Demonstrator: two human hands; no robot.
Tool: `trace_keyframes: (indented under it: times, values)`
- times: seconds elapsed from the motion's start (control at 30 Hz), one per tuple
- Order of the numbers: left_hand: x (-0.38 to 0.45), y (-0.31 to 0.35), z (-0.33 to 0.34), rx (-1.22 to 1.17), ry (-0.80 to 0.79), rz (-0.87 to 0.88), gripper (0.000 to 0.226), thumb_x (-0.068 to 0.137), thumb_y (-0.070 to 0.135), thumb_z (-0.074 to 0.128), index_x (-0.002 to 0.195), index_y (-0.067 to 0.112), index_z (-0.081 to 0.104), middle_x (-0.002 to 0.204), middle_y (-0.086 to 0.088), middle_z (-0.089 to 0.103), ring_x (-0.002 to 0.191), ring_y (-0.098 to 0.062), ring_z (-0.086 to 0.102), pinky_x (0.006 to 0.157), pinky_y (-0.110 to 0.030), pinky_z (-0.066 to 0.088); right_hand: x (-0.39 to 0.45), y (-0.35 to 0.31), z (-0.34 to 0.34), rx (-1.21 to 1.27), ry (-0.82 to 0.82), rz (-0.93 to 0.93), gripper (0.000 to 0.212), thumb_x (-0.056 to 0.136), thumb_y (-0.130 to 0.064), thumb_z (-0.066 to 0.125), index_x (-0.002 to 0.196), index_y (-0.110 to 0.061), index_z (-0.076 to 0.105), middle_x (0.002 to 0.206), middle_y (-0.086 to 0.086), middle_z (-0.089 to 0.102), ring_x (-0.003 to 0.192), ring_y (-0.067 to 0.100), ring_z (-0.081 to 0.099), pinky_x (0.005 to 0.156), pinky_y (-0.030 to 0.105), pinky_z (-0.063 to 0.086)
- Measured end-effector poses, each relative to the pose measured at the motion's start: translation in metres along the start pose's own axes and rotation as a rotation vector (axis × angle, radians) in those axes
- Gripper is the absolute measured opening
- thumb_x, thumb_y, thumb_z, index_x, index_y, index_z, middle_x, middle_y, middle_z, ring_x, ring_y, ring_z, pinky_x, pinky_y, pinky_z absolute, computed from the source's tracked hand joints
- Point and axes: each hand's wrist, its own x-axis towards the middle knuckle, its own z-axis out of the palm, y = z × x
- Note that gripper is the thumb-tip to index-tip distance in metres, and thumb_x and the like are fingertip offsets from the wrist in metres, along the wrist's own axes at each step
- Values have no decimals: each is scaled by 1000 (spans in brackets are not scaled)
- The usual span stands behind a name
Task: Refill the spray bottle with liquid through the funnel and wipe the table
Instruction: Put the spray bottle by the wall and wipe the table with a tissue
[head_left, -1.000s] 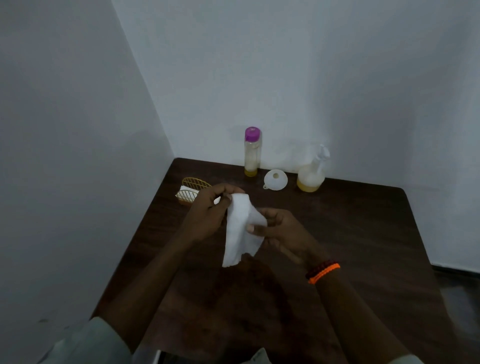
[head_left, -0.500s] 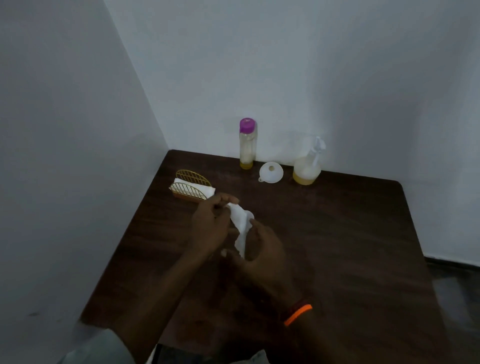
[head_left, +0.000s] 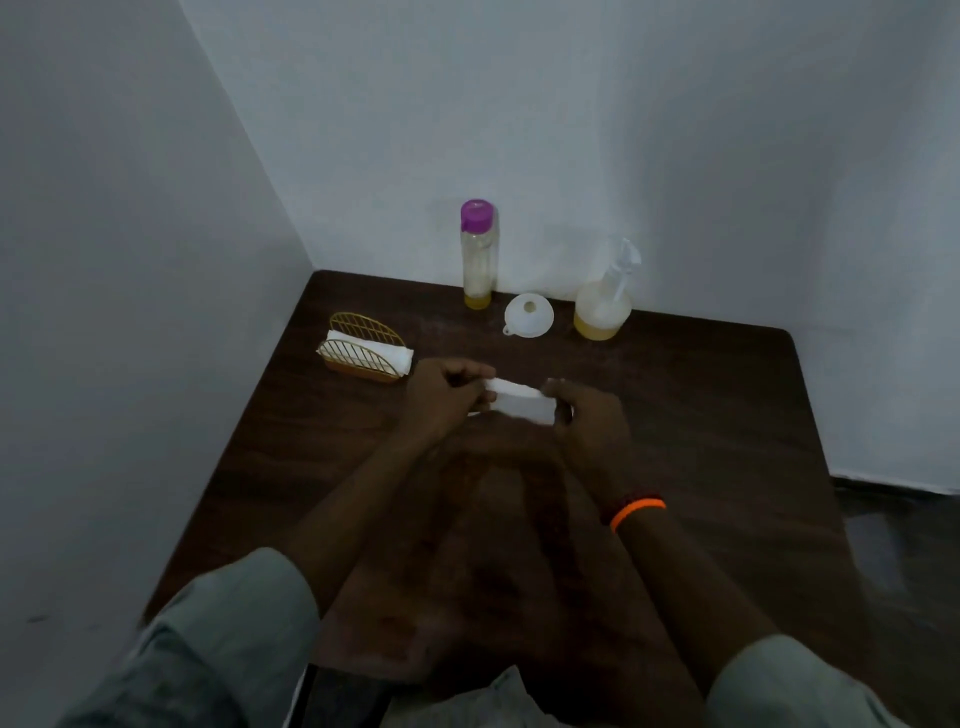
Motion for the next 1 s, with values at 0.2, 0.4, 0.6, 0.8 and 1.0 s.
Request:
trace_keyframes:
  times: [0.2,0.4,0.6,0.8,1.0]
  values:
    - [-10,-58,-1,277,-104,-56,24,90,6,67,108,20,75,113,0,72,90,-12,74,74,-27,63,-42,30,31,-176,-275,-34,43,96,-18,53,139,-19,55,151,3,48,144,18,39,118,31,26]
    - [-17,-106,-22,593,20,-119,25,94,17,61,116,13,70,119,-7,69,108,-21,66,96,-35,55,-67,45,88,-219,-440,66,68,104,-47,35,158,-13,14,167,5,9,155,17,6,127,36,12]
    - [-25,-132,-84,655,220,-171,24,93,17,59,112,17,73,117,-8,72,110,-27,68,96,-37,55,-57,31,133,-295,-347,80,82,99,-63,21,158,-12,-6,167,10,-11,155,24,-9,127,44,4]
    - [-31,-149,-123,601,287,-188,24,91,8,60,109,13,75,118,-11,73,113,-29,67,98,-32,50,-35,-19,185,-333,-368,-35,88,96,-66,24,159,-11,-4,167,12,-9,155,27,-7,127,48,4]
    - [-40,-156,-147,651,326,-166,27,89,4,59,110,7,75,114,-16,73,108,-35,68,96,-39,52,-63,-70,240,-390,-589,-395,84,98,-63,28,159,-11,6,167,13,-1,156,30,-1,124,52,9]
